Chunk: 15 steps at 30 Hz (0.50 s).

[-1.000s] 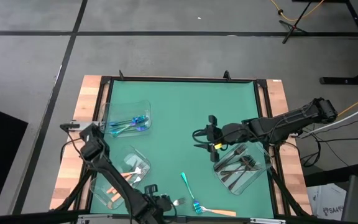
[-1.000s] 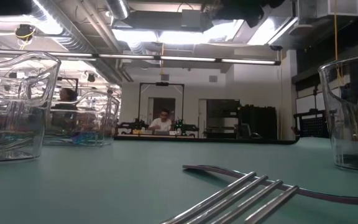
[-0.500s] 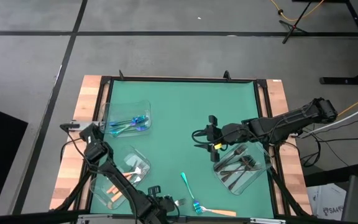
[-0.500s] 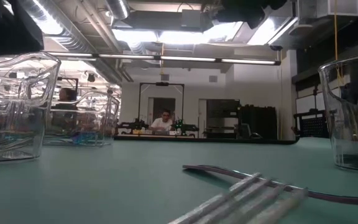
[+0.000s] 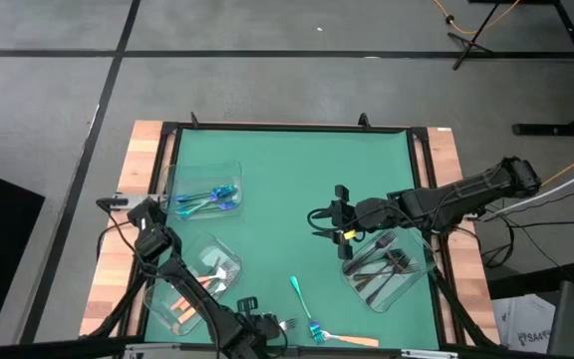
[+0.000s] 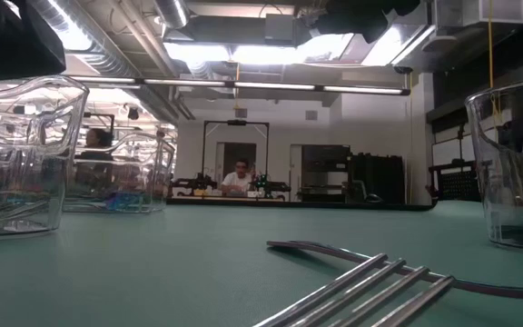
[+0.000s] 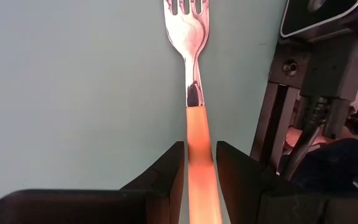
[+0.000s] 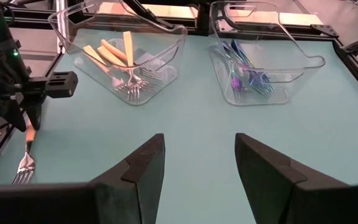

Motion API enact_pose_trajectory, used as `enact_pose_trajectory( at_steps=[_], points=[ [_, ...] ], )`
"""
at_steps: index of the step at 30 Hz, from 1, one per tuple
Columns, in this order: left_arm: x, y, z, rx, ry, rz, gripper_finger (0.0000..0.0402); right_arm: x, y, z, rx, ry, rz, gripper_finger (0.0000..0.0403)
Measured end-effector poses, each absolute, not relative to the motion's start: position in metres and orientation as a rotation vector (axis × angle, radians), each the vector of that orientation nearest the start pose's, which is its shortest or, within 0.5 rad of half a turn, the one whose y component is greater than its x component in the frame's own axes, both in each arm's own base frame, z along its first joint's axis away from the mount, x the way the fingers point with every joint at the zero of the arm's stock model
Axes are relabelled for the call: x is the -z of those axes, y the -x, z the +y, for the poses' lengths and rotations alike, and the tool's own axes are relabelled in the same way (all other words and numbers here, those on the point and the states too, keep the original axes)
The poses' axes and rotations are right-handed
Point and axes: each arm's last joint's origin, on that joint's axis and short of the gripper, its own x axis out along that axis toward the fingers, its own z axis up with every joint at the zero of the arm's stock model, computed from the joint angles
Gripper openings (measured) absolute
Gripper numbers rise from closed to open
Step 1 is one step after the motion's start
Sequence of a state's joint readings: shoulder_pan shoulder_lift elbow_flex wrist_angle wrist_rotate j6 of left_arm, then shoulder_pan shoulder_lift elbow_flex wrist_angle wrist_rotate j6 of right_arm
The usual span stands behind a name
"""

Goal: Sort silverware by color (type)
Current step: Put the left yellow fork into the bottom transparent bin

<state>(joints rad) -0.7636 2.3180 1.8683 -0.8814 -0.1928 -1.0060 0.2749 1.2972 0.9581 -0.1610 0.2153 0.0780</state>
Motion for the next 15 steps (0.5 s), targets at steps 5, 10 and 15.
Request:
enact_pose_trajectory(
  at_steps=[5,10,15],
  points=[
    [-0.151,-0.343,-0.32,-0.142,0.235,1.261,0.0087,-0.287,-0.275,0.071,-0.039,0.045,0.487,0.0186],
    [-0.146,-0.342,-0.32,-0.141,0.236,1.259,0.0087,-0.287,-0.275,0.071,-0.039,0.045,0.486,0.0186],
    [-0.14,-0.343,-0.319,-0.124,0.26,1.235,0.0087,-0.287,-0.275,0.071,-0.039,0.045,0.486,0.0186]
  ],
)
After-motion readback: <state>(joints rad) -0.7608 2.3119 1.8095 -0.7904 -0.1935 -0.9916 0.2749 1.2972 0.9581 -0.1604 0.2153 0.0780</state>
